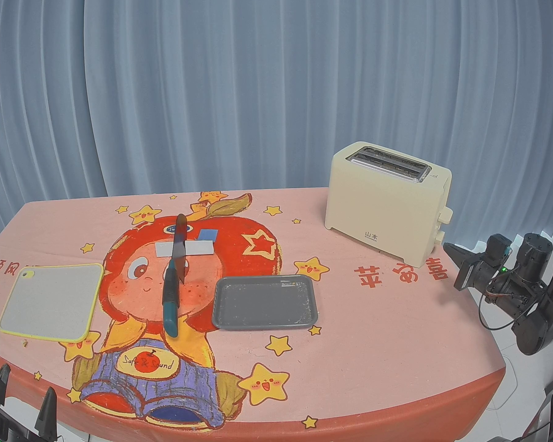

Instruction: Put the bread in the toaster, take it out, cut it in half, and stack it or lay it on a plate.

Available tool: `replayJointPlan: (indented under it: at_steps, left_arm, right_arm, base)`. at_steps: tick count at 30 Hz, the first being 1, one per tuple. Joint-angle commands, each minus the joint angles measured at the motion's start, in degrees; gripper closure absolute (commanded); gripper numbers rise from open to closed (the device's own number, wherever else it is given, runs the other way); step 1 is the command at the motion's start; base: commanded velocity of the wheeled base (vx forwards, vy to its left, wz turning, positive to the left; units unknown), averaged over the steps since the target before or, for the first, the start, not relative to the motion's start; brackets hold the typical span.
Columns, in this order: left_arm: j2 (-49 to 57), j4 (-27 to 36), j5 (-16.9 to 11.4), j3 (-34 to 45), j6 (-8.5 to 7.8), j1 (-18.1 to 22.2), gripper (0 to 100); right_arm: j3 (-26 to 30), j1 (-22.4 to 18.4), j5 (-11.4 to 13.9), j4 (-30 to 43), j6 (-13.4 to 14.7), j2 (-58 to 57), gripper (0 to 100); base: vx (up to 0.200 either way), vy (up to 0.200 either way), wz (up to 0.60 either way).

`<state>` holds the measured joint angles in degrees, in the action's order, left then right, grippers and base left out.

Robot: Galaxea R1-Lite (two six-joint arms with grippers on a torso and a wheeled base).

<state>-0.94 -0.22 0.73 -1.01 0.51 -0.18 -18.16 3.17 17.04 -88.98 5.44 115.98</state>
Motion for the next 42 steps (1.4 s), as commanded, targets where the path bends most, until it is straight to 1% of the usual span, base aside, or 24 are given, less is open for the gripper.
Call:
replayJointPlan:
  at_steps: [1, 3, 6, 12, 16, 21, 26, 29, 30, 33, 37, 42]
  left_arm:
    - [-0.03, -0.04, 0.06, 1.01, 0.02, 0.01, 0]
    - [-0.03, -0.04, 0.06, 1.01, 0.02, 0.01, 0]
    - [-0.03, -0.04, 0.06, 1.01, 0.02, 0.01, 0]
    - [-0.03, -0.04, 0.06, 1.01, 0.02, 0.01, 0]
    - [-0.03, -0.04, 0.06, 1.01, 0.02, 0.01, 0]
    - [-0.03, -0.04, 0.06, 1.01, 0.02, 0.01, 0]
    - [-0.03, -0.04, 0.06, 1.01, 0.02, 0.01, 0]
    - [-0.03, -0.04, -0.03, 1.01, 0.02, 0.01, 0]
    - [-0.03, -0.04, 0.06, 1.01, 0.02, 0.01, 0]
    - [-0.03, -0.04, 0.06, 1.01, 0.02, 0.01, 0]
    - [-0.03, -0.04, 0.06, 1.01, 0.02, 0.01, 0]
    - [-0.03, -0.04, 0.06, 1.01, 0.02, 0.01, 0]
  right_arm:
    - [-0.64, -0.18, -0.61, -0.14, 0.19, 0.91, 100]
    - [-0.91, -0.27, -1.4, -0.14, 0.28, 1.18, 100]
    - [-2.05, -0.36, -1.84, -0.41, 0.36, 2.23, 100]
    - [-2.84, -0.8, -1.93, -0.41, 0.45, 2.67, 100]
    - [-3.28, -0.53, -2.01, -0.32, 1.15, 2.58, 100]
    - [-4.51, -0.53, -3.51, -0.32, 2.03, 2.85, 100]
    - [-5.57, -0.88, -3.51, -0.23, 2.39, 3.55, 100]
    - [-5.65, -1.24, -3.33, -0.32, 3.35, 3.9, 100]
    - [-5.83, -1.24, -3.24, -0.32, 4.14, 3.99, 100]
    - [-6.45, -1.24, -3.24, -0.32, 4.93, 3.9, 100]
    - [-6.53, -1.24, -3.24, -0.32, 4.93, 3.99, 100]
    - [-6.97, -1.06, -2.63, -0.41, 5.02, 3.9, 100]
  base:
    - [0.0, 0.0, 0.0]
    - [0.0, 0.0, 0.0]
    - [0.0, 0.0, 0.0]
    - [0.0, 0.0, 0.0]
    - [0.0, 0.0, 0.0]
    - [0.0, 0.0, 0.0]
    - [0.0, 0.0, 0.0]
    - [0.0, 0.0, 0.0]
    - [0.0, 0.0, 0.0]
    - [0.0, 0.0, 0.0]
    - [0.0, 0.0, 0.0]
    - [0.0, 0.0, 0.0]
